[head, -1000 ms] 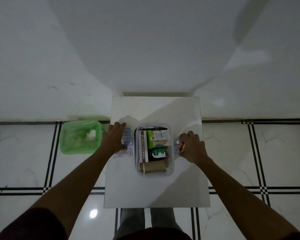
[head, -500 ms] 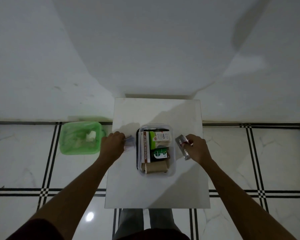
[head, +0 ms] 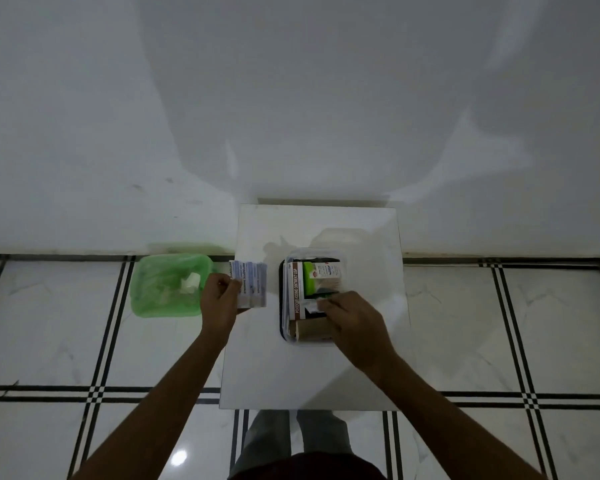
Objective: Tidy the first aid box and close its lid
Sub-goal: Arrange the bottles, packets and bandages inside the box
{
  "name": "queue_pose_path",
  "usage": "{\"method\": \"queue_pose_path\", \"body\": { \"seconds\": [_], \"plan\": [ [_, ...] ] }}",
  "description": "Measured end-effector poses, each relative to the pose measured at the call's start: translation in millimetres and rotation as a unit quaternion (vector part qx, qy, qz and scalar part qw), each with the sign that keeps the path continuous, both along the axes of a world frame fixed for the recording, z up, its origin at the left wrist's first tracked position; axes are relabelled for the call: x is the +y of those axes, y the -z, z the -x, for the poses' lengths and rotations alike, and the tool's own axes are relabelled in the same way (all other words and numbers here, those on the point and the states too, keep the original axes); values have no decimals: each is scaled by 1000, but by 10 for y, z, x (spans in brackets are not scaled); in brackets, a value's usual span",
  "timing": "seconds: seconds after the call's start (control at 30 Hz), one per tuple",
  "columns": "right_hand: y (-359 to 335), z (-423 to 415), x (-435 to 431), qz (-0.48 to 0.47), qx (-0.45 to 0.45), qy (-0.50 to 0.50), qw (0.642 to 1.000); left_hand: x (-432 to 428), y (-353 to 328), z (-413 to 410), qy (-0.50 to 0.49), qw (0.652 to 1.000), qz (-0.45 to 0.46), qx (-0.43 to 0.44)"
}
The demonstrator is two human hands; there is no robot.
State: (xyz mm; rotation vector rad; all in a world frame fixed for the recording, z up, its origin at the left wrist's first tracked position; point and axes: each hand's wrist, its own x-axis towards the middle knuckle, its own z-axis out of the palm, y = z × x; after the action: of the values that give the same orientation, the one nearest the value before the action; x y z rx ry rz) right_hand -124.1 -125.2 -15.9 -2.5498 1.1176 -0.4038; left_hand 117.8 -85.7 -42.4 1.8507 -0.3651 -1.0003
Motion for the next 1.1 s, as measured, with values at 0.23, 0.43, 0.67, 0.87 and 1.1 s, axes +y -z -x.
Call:
{"method": "queue_pose_path", "body": {
  "seconds": [0.23,0.43,0.67,0.87,1.1],
  "plan": [
    [319,-51,83,-13,62,24,998,81,-253,140,5,998,39,-50],
    [262,-81,102,-141,5,104,984,66,-377,397,77,992,66,-70],
    [27,-7,44,-343,-202,266,878,-69,-355,484,219,973,47,-58],
    [-147,72,-84,-527,-309,296,735,-199,-292,615,347,933,16,-90],
    [173,79,1,-238,-54,179,953,30,-102,742,501,778,62,-375]
  ]
}}
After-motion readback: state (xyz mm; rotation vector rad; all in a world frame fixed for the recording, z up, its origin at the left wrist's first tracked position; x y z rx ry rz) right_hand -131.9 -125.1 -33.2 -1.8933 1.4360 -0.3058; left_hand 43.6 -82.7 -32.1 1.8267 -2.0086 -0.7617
